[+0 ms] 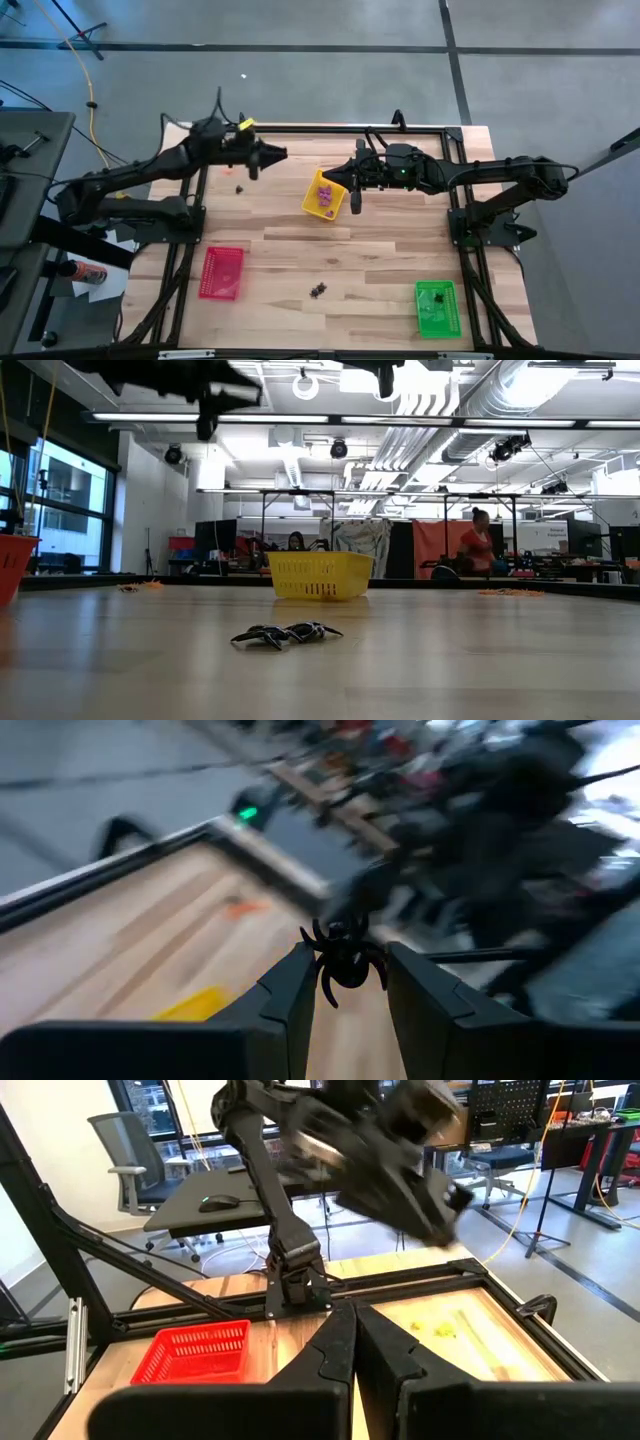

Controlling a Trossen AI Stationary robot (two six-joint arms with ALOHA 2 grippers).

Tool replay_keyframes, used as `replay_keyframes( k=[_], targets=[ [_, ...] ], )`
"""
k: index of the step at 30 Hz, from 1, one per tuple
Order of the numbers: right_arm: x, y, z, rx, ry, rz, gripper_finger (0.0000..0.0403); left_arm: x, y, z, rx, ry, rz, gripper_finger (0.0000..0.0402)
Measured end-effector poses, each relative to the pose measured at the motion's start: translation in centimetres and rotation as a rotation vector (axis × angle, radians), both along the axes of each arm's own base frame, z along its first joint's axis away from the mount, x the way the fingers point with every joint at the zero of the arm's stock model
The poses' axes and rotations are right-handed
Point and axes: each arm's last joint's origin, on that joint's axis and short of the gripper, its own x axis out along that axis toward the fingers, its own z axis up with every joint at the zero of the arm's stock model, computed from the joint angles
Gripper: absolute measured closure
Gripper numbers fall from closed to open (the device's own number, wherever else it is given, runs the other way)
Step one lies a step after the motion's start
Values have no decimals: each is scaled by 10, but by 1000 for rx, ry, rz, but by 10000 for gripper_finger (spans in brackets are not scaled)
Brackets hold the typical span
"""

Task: Sort Halloween decoration
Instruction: Put the black spider toy into the green bin

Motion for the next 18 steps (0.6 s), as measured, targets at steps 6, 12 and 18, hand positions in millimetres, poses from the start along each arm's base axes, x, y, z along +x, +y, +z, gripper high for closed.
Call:
replay_keyframes(
  k=[6, 12, 18],
  targets=[
    [0, 0, 2, 7, -18, 0, 402, 2, -28, 12, -2, -87, -128, 305],
    [1, 2, 9, -10, -85, -11, 400, 9, -45, 10, -5, -77, -173, 305],
    [3, 10, 28, -139, -96, -62, 335, 13, -47, 8, -28, -65, -141, 305]
  ],
)
